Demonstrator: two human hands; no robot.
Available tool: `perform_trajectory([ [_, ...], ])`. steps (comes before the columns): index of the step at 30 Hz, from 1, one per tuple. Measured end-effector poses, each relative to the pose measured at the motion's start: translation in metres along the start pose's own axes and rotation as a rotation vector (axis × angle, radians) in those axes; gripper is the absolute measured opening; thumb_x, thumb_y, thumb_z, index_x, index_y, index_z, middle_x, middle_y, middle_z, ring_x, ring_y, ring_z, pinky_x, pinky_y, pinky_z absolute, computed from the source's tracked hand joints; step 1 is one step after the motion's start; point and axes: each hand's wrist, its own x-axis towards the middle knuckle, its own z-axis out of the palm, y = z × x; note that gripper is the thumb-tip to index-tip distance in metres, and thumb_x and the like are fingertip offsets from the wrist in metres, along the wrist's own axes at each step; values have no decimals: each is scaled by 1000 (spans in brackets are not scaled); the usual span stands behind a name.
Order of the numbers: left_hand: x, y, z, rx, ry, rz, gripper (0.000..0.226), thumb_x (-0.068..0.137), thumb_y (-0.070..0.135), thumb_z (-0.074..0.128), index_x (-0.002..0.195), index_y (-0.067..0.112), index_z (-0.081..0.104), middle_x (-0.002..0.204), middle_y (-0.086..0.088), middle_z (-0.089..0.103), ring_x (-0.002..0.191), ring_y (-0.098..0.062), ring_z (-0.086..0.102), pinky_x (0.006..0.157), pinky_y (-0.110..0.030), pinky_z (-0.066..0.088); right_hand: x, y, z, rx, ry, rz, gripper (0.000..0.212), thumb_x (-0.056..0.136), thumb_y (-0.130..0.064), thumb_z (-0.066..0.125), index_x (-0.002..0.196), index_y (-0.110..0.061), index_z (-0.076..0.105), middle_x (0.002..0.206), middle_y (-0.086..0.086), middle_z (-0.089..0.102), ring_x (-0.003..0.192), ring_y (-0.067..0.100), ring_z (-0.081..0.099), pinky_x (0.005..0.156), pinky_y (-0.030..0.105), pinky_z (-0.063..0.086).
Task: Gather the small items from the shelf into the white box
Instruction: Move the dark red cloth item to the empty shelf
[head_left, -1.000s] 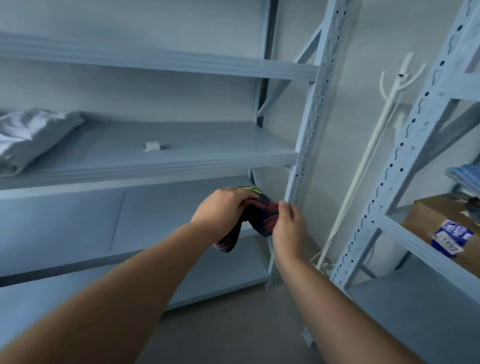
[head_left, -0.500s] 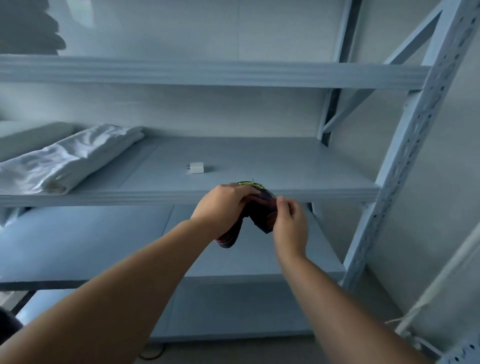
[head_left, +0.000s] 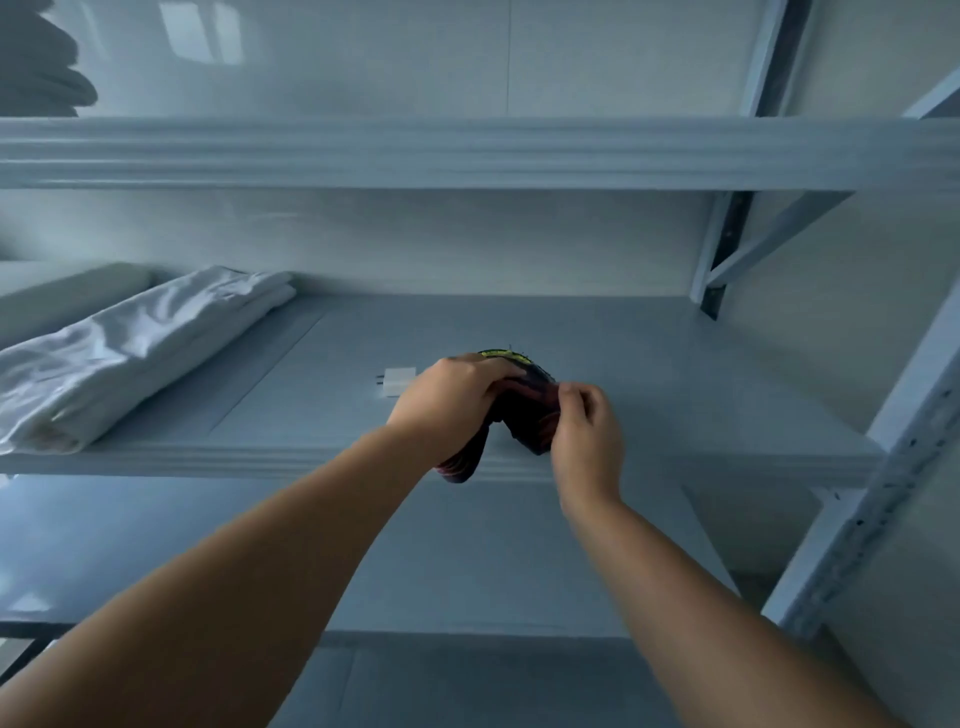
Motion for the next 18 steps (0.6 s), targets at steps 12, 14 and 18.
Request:
perform_trajectory([
  [12,120,-114,21,-90,-49,93,41,91,20,47,116,47,63,112,14,67,91,-12,62,70,-24,48,104,18,110,-139,68,-23,25,100,-29,45,93,-13,63,80,-6,65,76,18,60,62,30,39],
  [14,135,-131,29,-103,-56,99,40,89,23,45,116,49,60,113,15,67,92,-12,62,72,-25,47,116,24,123,-165,87,-15,25,100,-28,45,92,-12,62,77,-8,62,73,17,58,61,32,36],
  [18,157,-156,47,-110,-50,122,40,89,24,48,117,53,52,113,19,66,94,-9,61,67,-18,42,133,38,143,-209,123,10,25,102,-28,44,89,-13,59,72,-10,58,66,13,52,62,32,30],
])
